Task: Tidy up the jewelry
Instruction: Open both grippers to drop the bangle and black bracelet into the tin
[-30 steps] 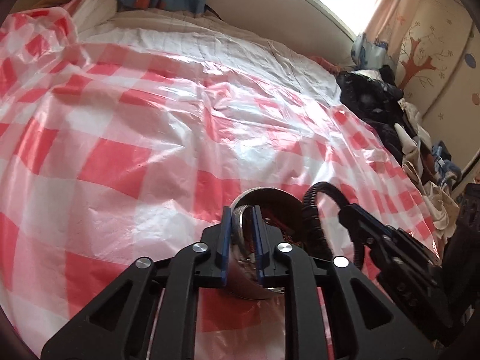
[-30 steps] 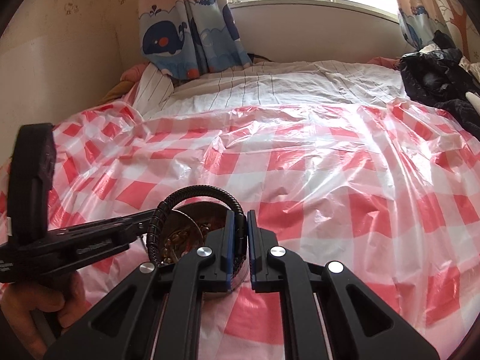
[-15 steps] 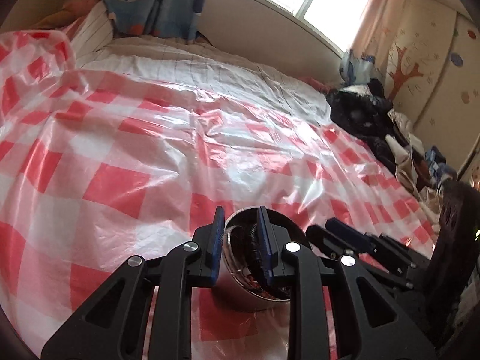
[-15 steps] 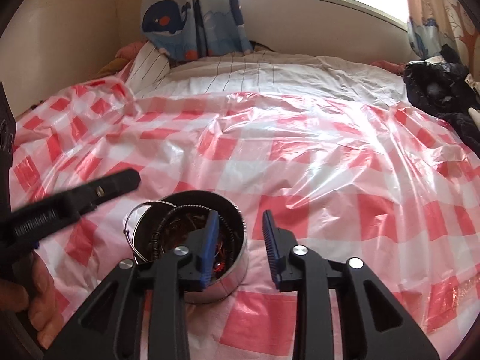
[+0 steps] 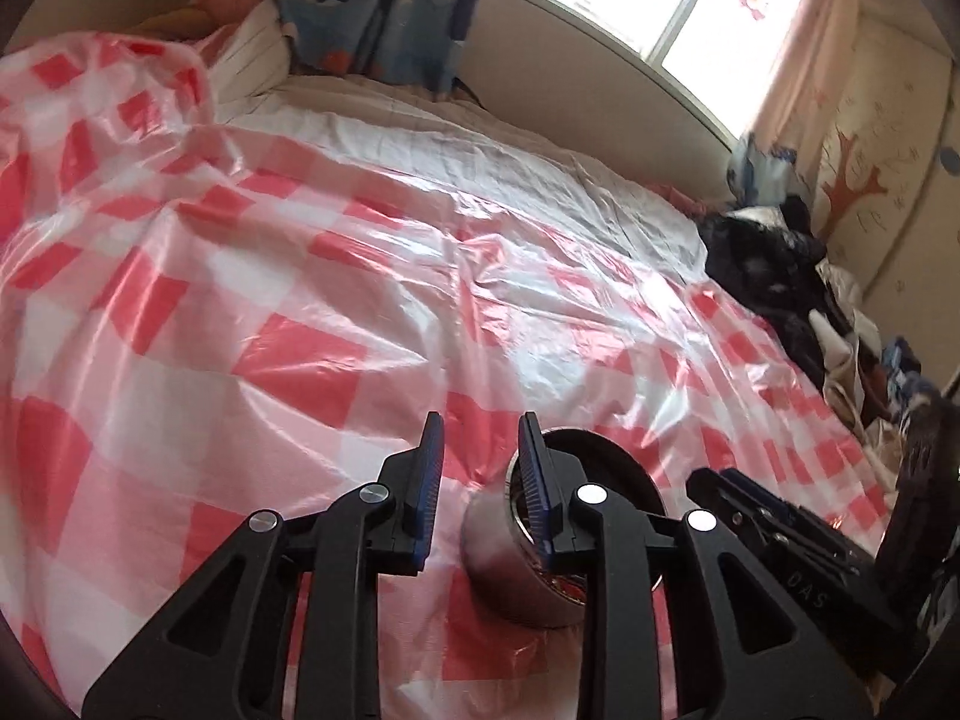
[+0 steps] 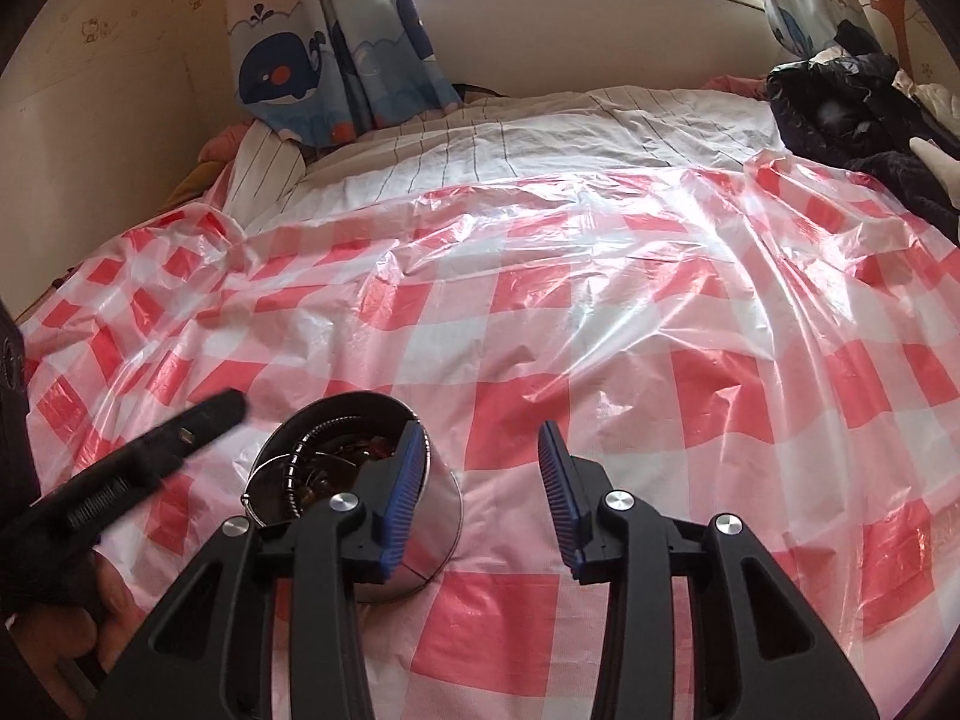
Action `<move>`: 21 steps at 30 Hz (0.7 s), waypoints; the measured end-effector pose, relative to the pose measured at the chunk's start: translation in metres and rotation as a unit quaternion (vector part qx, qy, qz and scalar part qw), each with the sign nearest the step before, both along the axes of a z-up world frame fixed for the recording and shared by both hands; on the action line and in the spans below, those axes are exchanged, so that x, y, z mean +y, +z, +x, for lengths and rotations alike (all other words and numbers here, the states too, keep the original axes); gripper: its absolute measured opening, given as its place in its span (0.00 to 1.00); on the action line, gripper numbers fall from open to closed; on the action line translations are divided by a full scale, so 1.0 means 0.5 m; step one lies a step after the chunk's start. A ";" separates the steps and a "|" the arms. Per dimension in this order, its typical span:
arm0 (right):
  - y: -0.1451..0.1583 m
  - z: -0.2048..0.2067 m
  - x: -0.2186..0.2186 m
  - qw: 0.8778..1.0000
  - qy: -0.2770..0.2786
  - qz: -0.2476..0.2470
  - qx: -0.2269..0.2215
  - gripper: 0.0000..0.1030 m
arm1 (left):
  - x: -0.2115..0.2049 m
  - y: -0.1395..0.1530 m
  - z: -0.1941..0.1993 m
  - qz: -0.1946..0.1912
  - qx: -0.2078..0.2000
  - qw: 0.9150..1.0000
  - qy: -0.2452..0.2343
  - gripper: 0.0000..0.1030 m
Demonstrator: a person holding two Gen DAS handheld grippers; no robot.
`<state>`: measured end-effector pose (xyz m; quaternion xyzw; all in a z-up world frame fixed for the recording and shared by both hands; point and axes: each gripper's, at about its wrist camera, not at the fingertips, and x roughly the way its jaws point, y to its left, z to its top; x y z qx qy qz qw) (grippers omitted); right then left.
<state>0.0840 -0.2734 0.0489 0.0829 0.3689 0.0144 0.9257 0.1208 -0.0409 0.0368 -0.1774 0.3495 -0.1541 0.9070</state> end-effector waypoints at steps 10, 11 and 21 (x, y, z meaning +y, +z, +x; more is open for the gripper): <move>0.014 -0.011 0.114 0.993 0.114 -0.019 -0.031 0.58 | 0.011 -0.010 0.002 0.014 0.009 1.000 0.014 0.36; 0.010 -0.011 0.122 0.992 0.120 -0.029 -0.029 0.58 | 0.009 -0.011 0.002 0.015 0.010 1.000 0.014 0.36; -0.012 -0.001 0.125 0.990 0.137 -0.043 0.000 0.57 | 0.026 -0.020 0.006 0.001 0.020 0.999 0.028 0.39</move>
